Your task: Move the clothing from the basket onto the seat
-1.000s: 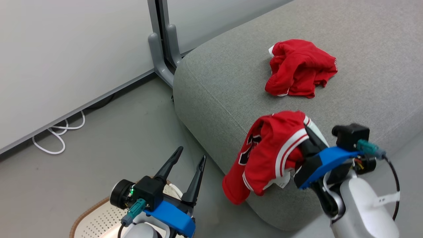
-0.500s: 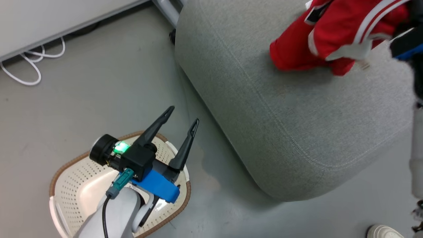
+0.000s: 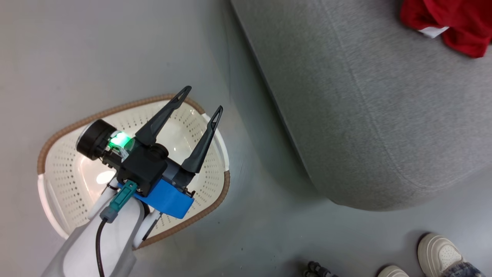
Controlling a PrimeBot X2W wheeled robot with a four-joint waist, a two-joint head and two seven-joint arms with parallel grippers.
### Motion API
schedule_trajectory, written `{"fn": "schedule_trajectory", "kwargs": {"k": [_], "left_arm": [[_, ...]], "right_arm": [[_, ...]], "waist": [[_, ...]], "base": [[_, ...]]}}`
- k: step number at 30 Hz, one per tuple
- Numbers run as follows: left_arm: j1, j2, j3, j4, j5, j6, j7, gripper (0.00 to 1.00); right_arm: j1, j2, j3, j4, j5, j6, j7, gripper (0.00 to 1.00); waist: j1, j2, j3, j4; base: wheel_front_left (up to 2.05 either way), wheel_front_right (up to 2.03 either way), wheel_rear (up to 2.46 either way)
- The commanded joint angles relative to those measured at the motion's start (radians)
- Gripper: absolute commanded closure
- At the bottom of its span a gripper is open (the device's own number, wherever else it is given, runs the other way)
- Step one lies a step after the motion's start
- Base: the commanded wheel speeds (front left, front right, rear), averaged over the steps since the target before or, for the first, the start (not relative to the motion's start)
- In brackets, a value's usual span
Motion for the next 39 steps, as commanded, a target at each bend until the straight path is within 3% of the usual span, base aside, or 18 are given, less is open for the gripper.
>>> {"fn": "schedule_trajectory", "kwargs": {"k": [1, 10, 24, 25, 26, 27, 39], "left_arm": [[-0.021, 0.012, 0.004, -0.014, 0.006, -0.001, 0.005, 0.0], [-0.034, 0.043, 0.006, -0.087, 0.016, 0.01, 0.032, 0.0], [-0.018, 0.053, 0.003, -0.112, 0.005, 0.034, 0.045, 0.0], [-0.018, 0.053, 0.002, -0.111, 0.005, 0.032, 0.044, 0.0], [-0.019, 0.052, 0.0, -0.11, 0.003, 0.032, 0.043, 0.0], [-0.021, 0.052, 0.0, -0.109, 0.002, 0.033, 0.043, 0.0], [-0.033, 0.048, -0.012, -0.097, -0.01, 0.035, 0.034, 0.0]], "right_arm": [[0.01, 0.012, -0.014, 0.026, -0.006, 0.0, -0.022, 1.0], [0.069, 0.063, -0.036, 0.249, -0.016, 0.0, -0.153, 1.0], [0.031, 0.044, 0.027, 0.433, 0.034, 0.0, -0.266, 1.0], [0.028, 0.044, 0.034, 0.437, 0.041, 0.0, -0.27, 0.69], [0.026, 0.043, 0.039, 0.448, 0.051, 0.0, -0.265, 0.08], [0.026, 0.04, 0.045, 0.453, 0.054, 0.0, -0.27, 0.0], [0.036, -0.003, 0.096, 0.507, 0.085, 0.0, -0.32, 0.0]], "waist": [[-0.0003, 0.0, 0.052, 0.02], [-0.0003, 0.0, 0.132, 0.03], [-0.0003, 0.0, 0.123, 0.026], [-0.0003, 0.0, 0.121, 0.025], [-0.0003, 0.0, 0.119, 0.025], [-0.0003, 0.0, 0.118, 0.024], [-0.0003, 0.0, 0.095, 0.029]], "base": [[0.0, 0.0, 0.0], [0.0, 0.0, 0.0], [0.0, 0.0, 0.0], [0.0, 0.0, 0.0], [0.0, 0.0, 0.0], [0.0, 0.0, 0.0], [0.0, 0.0, 0.0]]}}
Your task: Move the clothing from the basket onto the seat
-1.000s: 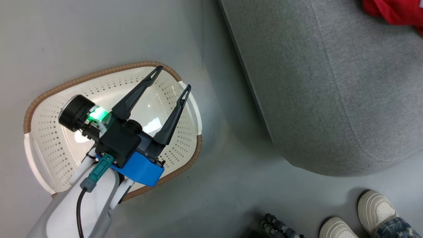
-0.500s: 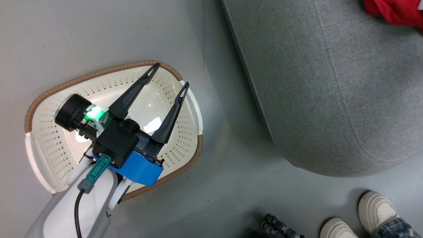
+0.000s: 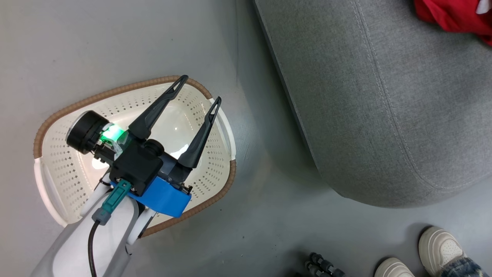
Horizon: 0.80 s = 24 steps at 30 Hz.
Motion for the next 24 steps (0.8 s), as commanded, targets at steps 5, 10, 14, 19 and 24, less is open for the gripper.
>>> {"fn": "schedule_trajectory", "kwargs": {"k": [5, 10, 14, 19, 24], "left_arm": [[-0.023, -0.024, -0.011, 0.025, -0.011, 0.004, -0.021, 0.0], [-0.008, -0.073, -0.021, 0.076, -0.028, 0.001, -0.041, 0.0], [0.027, -0.124, -0.018, 0.128, -0.05, 0.002, -0.048, 0.0], [0.077, -0.174, 0.017, 0.147, -0.063, 0.0, -0.048, 0.0], [0.164, -0.224, 0.081, 0.167, -0.069, -0.008, -0.049, 0.0]], "right_arm": [[0.024, -0.02, 0.032, 0.015, 0.005, 0.0, -0.019, 0.0], [0.085, -0.032, 0.077, 0.007, -0.005, 0.0, -0.031, 0.0], [0.163, -0.04, 0.123, -0.012, -0.012, 0.0, -0.029, 0.0], [0.26, -0.05, 0.171, -0.046, -0.018, 0.0, -0.025, 0.0], [0.394, -0.046, 0.2, -0.118, -0.021, 0.0, -0.027, 0.0]], "waist": [[0.0, 0.0, -0.035, 0.021], [0.0, 0.0, -0.111, 0.059], [0.0, 0.0, -0.203, 0.098], [0.0, 0.0, -0.299, 0.134], [0.0, 0.0, -0.416, 0.18]], "base": [[0.0, 0.0, 0.0], [0.0, 0.0, 0.0], [0.0, 0.0, 0.0], [0.0, 0.0, 0.0], [0.0, 0.0, 0.0]]}}
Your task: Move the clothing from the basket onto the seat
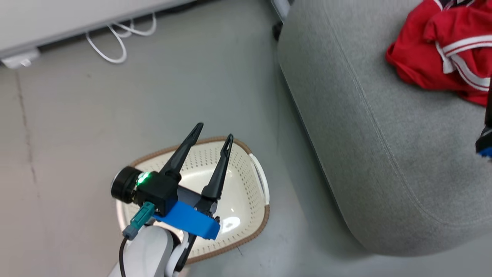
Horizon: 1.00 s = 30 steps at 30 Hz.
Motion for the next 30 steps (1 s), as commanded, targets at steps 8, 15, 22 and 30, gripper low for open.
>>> {"fn": "schedule_trajectory", "kwargs": {"k": [8, 15, 22, 30], "left_arm": [[0.138, -0.057, 0.107, 0.044, -0.001, -0.02, -0.005, 0.0], [0.232, -0.081, 0.189, 0.079, 0.011, -0.025, -0.005, 0.0], [0.309, -0.096, 0.28, 0.096, 0.026, -0.029, -0.005, 0.0], [0.36, -0.096, 0.373, 0.106, 0.046, -0.03, -0.005, 0.0]], "right_arm": [[0.264, 0.046, -0.027, -0.189, -0.07, 0.0, 0.014, 0.0], [0.474, 0.159, -0.084, -0.409, -0.176, 0.0, 0.073, 0.0], [0.657, 0.279, -0.081, -0.609, -0.254, 0.0, 0.127, 0.0], [0.762, 0.327, -0.008, -0.713, -0.258, 0.0, 0.164, 0.0]], "waist": [[0.0002, 0.0, -0.232, 0.129], [0.0002, 0.0, -0.332, 0.187], [0.0002, 0.0, -0.403, 0.24], [0.0002, 0.0, -0.434, 0.263]], "base": [[0.0, 0.0, 0.0], [0.0, 0.0, 0.0], [0.0, 0.0, 0.0], [0.0, 0.0, 0.0]]}}
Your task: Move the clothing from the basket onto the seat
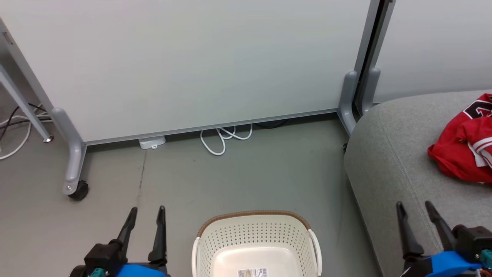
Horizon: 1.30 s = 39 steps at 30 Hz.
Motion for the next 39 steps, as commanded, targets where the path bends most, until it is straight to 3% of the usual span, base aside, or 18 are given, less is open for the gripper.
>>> {"fn": "schedule_trajectory", "kwargs": {"k": [1, 10, 31, 32, 39], "left_arm": [[0.013, -0.001, 0.016, 0.006, 0.006, -0.006, -0.005, 0.0], [0.021, -0.006, 0.06, 0.045, 0.003, -0.005, -0.005, 0.0], [0.003, 0.021, 0.023, 0.073, -0.033, -0.005, -0.005, 0.0], [0.002, 0.021, 0.022, 0.072, -0.035, -0.005, -0.005, 1.0], [0.034, 0.002, 0.017, 0.117, -0.039, -0.003, 0.007, 1.0]], "right_arm": [[0.019, 0.006, 0.009, -0.01, -0.001, 0.0, 0.001, 0.0], [0.047, 0.017, 0.042, -0.006, 0.002, 0.0, -0.012, 0.0], [0.03, 0.019, 0.046, 0.015, 0.031, 0.0, -0.016, 0.0], [0.03, 0.019, 0.047, 0.017, 0.031, 0.0, -0.016, 1.0], [0.033, 0.022, 0.046, 0.066, 0.03, 0.0, -0.006, 1.0]], "waist": [[0.0002, -0.0001, -0.006, 0.007], [0.0002, -0.0001, -0.015, 0.028], [0.0002, -0.0001, -0.008, 0.026], [0.0002, -0.0001, -0.008, 0.026], [0.0003, -0.0001, -0.007, 0.025]], "base": [[0.0, 0.0, 0.0], [0.0, 0.0, 0.0], [0.0, 0.0, 0.0], [0.0, 0.0, 0.0], [0.0, 0.0, 0.0]]}}
